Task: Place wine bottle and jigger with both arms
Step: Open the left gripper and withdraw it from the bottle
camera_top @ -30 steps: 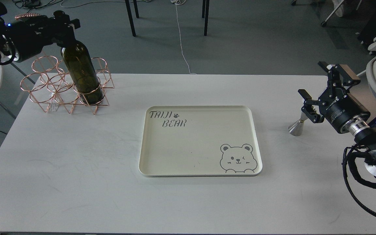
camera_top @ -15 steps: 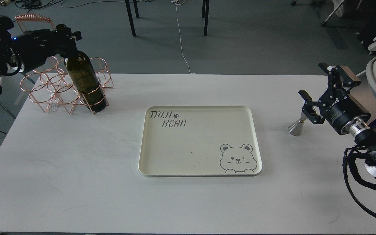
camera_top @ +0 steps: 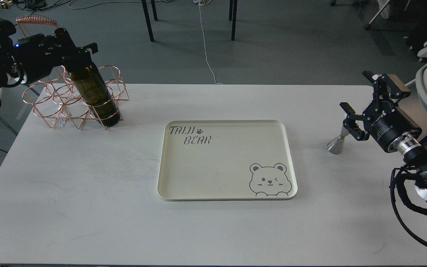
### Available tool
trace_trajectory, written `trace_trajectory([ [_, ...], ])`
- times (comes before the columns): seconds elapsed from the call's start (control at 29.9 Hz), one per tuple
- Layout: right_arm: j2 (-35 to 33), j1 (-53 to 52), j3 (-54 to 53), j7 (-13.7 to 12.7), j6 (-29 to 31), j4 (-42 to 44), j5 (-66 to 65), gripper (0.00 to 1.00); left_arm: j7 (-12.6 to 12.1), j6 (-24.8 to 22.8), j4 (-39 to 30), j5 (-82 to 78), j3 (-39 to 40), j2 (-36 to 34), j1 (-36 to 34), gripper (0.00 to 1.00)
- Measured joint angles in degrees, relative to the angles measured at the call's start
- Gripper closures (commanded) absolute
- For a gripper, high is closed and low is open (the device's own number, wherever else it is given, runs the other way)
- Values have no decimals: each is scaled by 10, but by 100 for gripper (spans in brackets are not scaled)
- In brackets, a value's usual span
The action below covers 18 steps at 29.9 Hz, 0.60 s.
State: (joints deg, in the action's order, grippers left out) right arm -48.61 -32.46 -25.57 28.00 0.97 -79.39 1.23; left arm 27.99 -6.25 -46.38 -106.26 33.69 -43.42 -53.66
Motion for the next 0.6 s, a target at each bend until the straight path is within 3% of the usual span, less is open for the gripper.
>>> trace_trajectory([
  [0.17, -1, -1, -6, 0, 0, 0, -1, 2, 0, -10, -53, 77, 1, -48, 35, 1],
  [0.37, 12, -1, -16, 0, 1, 3, -2, 2, 0, -24, -177, 270, 19, -109, 128, 1],
  [0.6, 33, -4, -30, 0, -1, 8, -3, 2, 0, -34, -278, 582, 106, -86, 257, 1],
])
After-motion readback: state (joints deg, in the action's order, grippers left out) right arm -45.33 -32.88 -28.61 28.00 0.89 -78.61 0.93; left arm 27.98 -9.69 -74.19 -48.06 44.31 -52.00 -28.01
